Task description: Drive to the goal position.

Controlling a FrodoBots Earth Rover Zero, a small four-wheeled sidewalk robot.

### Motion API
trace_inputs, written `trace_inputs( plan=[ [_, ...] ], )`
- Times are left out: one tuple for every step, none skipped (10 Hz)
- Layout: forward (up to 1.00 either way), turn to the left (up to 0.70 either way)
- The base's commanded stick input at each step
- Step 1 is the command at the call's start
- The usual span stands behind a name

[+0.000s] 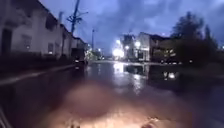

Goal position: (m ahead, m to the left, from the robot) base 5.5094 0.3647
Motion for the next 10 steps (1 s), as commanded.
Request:
trace_inputs(
  plan=[
    [0.5, 0.0],
    [0.5, -0.25],
    [0.5, -0.49],
    [0.5, -0.5],
    [0.5, -0.5],
    [0.5, -0.5],
    [0.5, -0.27],
    [0.5, 0.0],
    [0.5, 0.0],
    [0.5, 0.0]
  ],
)
